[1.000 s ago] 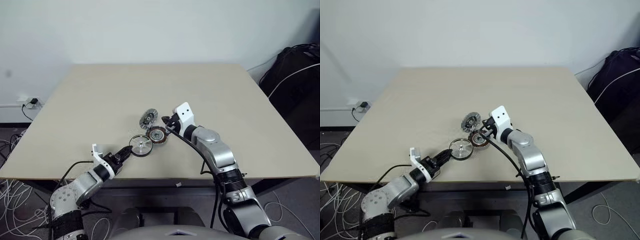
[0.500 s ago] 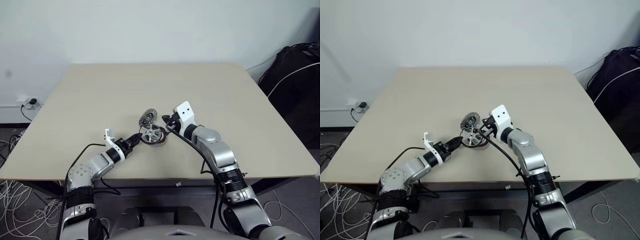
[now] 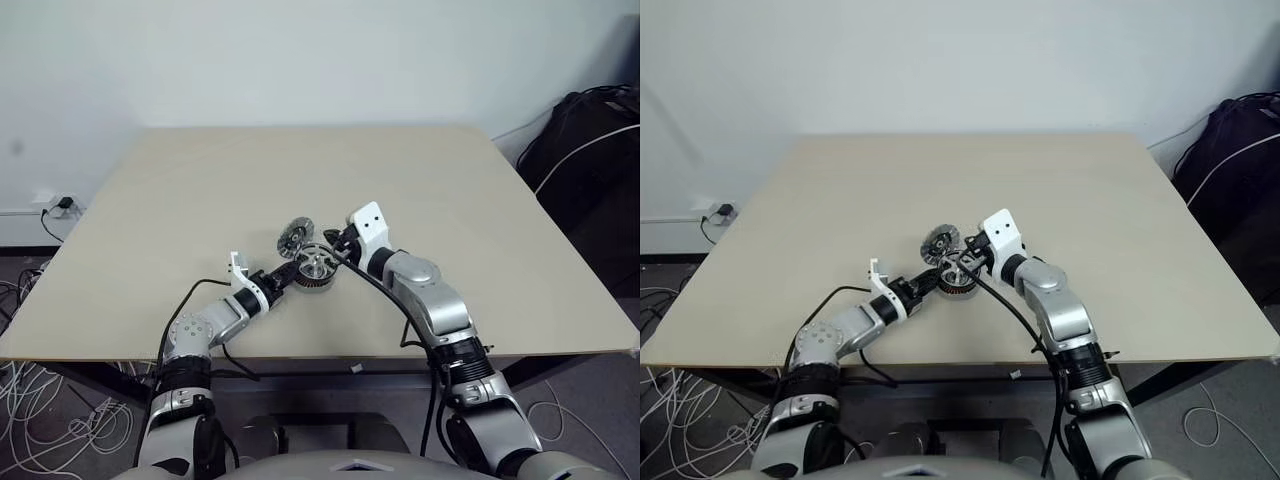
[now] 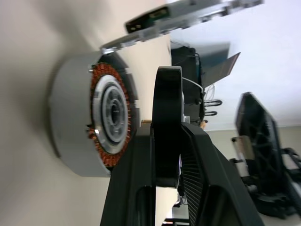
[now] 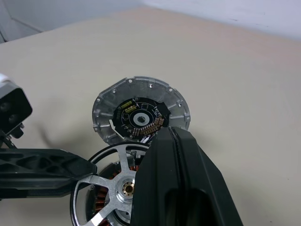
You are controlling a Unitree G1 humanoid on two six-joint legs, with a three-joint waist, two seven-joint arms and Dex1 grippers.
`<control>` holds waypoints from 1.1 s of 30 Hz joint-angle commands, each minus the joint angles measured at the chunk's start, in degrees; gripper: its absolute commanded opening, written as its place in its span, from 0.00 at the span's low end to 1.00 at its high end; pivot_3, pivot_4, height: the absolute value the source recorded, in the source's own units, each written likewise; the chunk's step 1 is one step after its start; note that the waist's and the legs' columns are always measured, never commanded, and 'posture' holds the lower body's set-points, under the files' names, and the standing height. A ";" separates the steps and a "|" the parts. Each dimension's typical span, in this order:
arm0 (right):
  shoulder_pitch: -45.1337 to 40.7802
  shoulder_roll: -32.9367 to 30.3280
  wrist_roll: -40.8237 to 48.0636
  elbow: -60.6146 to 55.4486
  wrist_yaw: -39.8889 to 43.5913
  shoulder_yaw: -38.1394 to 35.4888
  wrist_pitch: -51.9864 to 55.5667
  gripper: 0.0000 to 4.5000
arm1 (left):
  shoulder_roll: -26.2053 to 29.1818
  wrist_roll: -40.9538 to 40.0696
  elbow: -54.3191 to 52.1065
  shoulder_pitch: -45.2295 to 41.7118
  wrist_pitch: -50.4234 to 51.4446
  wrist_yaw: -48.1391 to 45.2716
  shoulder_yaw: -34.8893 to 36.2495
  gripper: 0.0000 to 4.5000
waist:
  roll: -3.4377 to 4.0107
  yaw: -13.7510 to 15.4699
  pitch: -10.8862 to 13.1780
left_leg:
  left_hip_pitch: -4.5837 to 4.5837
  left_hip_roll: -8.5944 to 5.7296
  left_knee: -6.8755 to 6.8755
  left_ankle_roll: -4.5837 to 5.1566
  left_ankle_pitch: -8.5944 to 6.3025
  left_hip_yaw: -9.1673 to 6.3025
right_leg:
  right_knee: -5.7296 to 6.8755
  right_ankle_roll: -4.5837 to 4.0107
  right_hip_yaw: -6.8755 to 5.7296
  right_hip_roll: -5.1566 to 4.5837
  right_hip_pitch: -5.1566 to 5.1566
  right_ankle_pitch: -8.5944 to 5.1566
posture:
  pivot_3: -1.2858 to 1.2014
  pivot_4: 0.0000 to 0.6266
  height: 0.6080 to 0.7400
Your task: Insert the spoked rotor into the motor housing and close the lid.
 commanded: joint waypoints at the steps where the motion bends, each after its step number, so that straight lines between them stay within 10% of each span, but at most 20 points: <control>1: -1.36 0.17 0.78 -2.42 -0.24 -0.80 -0.38 0.00 | -0.15 1.12 0.41 -2.26 -1.46 -1.38 0.34 0.10 | 0.00 0.04 0.00 | 0.00 0.00 0.00 0.00 0.00 0.00 | 0.00 0.00 0.00 0.00 0.00 0.00 | 0.52 0.00 1.00; 33: -1.27 0.18 0.66 -2.58 -0.51 -0.82 -0.43 0.00 | -1.72 5.70 4.30 -4.06 -2.92 -2.28 1.63 0.10 | 0.00 0.02 0.00 | 0.00 0.00 0.02 0.00 0.00 0.00 | 0.02 0.05 0.00 0.00 0.01 0.03 | 0.52 0.00 1.00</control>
